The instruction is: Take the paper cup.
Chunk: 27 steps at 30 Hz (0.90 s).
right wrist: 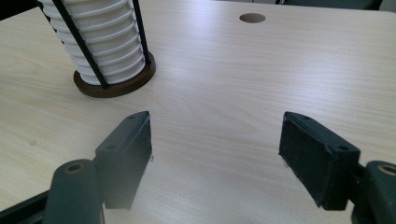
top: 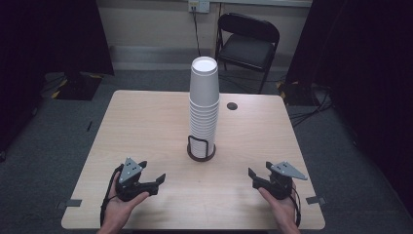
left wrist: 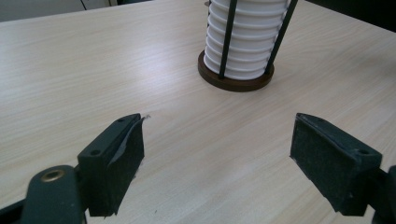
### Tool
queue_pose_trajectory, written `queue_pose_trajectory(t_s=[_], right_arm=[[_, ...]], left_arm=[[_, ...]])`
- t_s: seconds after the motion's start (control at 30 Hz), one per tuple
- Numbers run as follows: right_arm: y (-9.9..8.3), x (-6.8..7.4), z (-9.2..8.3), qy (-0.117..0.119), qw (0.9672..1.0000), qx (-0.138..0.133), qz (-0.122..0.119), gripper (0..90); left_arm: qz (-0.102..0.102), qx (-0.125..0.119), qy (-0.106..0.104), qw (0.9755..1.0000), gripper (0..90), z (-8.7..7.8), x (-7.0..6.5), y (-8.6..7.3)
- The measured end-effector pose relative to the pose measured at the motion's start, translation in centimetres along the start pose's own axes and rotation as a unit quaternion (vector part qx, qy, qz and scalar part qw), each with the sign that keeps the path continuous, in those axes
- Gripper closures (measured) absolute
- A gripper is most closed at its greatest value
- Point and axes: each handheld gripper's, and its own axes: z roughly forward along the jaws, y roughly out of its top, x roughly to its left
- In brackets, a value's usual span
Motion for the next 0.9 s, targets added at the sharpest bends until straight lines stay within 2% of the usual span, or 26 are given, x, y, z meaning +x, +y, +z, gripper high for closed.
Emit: queue_pose_trajectory(t_s=[0.17, 0.27, 0.37, 0.5, 0.63, 0.7, 0.87, 0.9], right_arm=[[0.0, -0.3, -0.3, 0.001, 0.9999, 0.006, 0.015, 26.2], [0.1, -0.4, -0.4, 0.015, 0.9996, 0.008, 0.024, 26.7], [0.3, -0.4, -0.2, 0.028, 0.9991, 0.023, 0.022, 26.7], [0.5, -0.4, -0.3, 0.035, 0.9989, 0.023, 0.02, 26.6], [0.6, -0.4, -0.7, 0.042, 0.9987, 0.016, 0.025, 26.6], [0.7, -0.2, -1.0, 0.044, 0.9987, 0.014, 0.021, 26.4], [0.7, 0.1, -1.3, 0.044, 0.9988, 0.012, 0.018, 26.4], [0.7, 0.2, -1.2, 0.045, 0.9987, 0.015, 0.018, 26.2]], left_arm=[[0.008, -0.002, -0.006, 0.9999, 16.6, 0.1, -0.4, 0.1], [0.011, 0.001, -0.013, 0.9998, 16.8, 0.1, -0.6, 0.2], [0.001, 0.008, -0.017, 0.9998, 18.3, 0.0, -0.8, 0.0], [-0.001, 0.002, -0.018, 0.9998, 18.1, -0.1, -0.8, 0.1], [-0.014, 0.0, -0.024, 0.9996, 18.0, -0.8, -1.5, 0.1], [0.002, -0.011, -0.028, 0.9995, 17.6, -1.5, -2.4, 0.2], [0.01, -0.033, -0.039, 0.9987, 16.8, -2.2, -3.3, 1.2], [0.019, -0.041, -0.041, 0.9981, 16.4, -2.4, -3.5, 1.7]])
